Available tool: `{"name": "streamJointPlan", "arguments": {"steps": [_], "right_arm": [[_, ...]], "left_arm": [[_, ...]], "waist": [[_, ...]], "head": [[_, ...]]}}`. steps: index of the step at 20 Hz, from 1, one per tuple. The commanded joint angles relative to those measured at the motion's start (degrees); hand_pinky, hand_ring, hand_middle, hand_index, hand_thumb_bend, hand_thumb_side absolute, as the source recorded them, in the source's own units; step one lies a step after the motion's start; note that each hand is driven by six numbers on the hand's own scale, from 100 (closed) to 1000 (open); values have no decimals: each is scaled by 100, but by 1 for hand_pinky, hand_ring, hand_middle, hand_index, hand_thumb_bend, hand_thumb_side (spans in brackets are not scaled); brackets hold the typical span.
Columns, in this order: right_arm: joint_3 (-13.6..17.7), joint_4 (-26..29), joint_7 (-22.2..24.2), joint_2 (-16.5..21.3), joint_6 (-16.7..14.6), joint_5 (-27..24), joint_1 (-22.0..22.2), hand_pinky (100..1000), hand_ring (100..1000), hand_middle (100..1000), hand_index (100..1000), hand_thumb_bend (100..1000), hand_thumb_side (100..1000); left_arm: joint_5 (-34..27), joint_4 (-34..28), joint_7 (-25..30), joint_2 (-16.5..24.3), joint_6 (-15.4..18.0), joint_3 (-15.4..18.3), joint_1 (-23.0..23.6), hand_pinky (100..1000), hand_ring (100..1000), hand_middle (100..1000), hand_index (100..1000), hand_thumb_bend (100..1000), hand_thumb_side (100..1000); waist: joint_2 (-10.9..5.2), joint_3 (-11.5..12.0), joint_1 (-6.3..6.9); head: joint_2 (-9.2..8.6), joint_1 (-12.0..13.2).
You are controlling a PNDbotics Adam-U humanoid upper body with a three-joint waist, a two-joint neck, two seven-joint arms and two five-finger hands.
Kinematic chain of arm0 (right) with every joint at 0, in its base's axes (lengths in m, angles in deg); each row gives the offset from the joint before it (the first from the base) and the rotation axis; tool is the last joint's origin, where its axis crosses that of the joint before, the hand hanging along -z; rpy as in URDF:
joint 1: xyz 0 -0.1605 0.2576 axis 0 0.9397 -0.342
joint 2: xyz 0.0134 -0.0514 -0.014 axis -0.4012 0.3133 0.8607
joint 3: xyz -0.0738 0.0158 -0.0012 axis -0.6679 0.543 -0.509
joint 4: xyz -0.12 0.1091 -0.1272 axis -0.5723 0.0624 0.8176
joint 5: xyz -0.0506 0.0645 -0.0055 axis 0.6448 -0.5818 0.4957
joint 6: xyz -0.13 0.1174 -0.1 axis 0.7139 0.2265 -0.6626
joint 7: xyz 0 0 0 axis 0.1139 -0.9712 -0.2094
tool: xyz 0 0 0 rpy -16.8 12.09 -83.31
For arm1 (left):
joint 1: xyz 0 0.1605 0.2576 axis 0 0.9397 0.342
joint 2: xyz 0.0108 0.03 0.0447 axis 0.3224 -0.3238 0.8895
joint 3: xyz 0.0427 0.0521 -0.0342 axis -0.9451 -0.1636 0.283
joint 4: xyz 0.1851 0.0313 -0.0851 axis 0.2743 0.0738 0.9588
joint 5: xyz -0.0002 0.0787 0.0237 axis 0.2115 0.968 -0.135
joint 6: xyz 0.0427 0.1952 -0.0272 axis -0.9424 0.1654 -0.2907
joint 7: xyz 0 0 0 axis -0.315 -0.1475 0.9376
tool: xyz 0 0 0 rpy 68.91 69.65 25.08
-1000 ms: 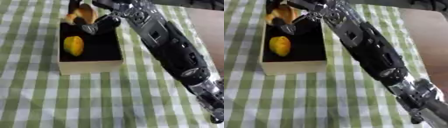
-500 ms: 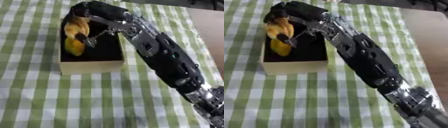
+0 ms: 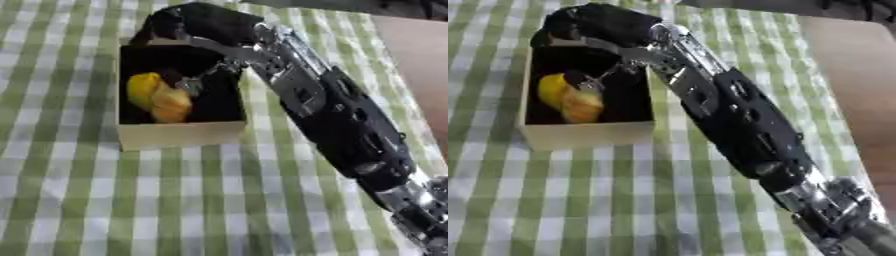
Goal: Pick up objects on the table and place them in the box.
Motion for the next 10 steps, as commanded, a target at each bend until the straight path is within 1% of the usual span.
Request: {"name": "streamJointPlan", "arguments": {"steps": [1, 4, 5, 6, 7, 8, 10], "right_arm": [[343, 758, -311, 409, 313, -740, -36, 833, 815, 734, 856, 107, 100], [756, 1624, -678, 862, 786, -1856, 132, 835, 806, 727, 852, 100, 100], [904, 1917, -828, 1054, 940, -2271, 247, 837, 805, 729, 851, 100, 100], [1056, 2136, -1003, 1262, 1029, -2678, 380, 837, 806, 730, 850, 100, 100], [1180, 2244, -1145, 1430, 1031, -3021, 488, 840, 812, 739, 849, 100, 100], [1347, 2297, -1352, 1632, 882, -3388, 678, 842, 814, 742, 846, 100, 100], [1676, 2336, -1723, 1985, 466, -4019, 1143, 852, 820, 750, 842, 100, 100]], "left_arm": [[36, -92, -60, 9, -15, 61, -9, 744, 749, 702, 812, 150, 571], [76, -92, -158, 35, -19, 111, 61, 744, 749, 703, 812, 148, 570], [99, -92, -202, 49, -27, 137, 92, 744, 749, 704, 812, 120, 585], [130, -92, -252, 68, -37, 166, 129, 744, 749, 704, 812, 145, 575], [160, -92, -300, 84, -46, 189, 160, 744, 749, 705, 812, 143, 579], [201, -92, -367, 115, -60, 231, 216, 744, 749, 706, 812, 141, 581], [294, -92, -502, 165, -81, 302, 306, 744, 749, 706, 812, 136, 587]], "waist": [[-158, -43, 62], [-191, -128, 88], [-204, -163, 99], [-220, -200, 110], [-231, -232, 117], [-248, -293, 129], [-267, -399, 159]], "head": [[28, 90], [51, 190], [58, 234], [68, 283], [76, 326], [87, 408], [101, 546]]}}
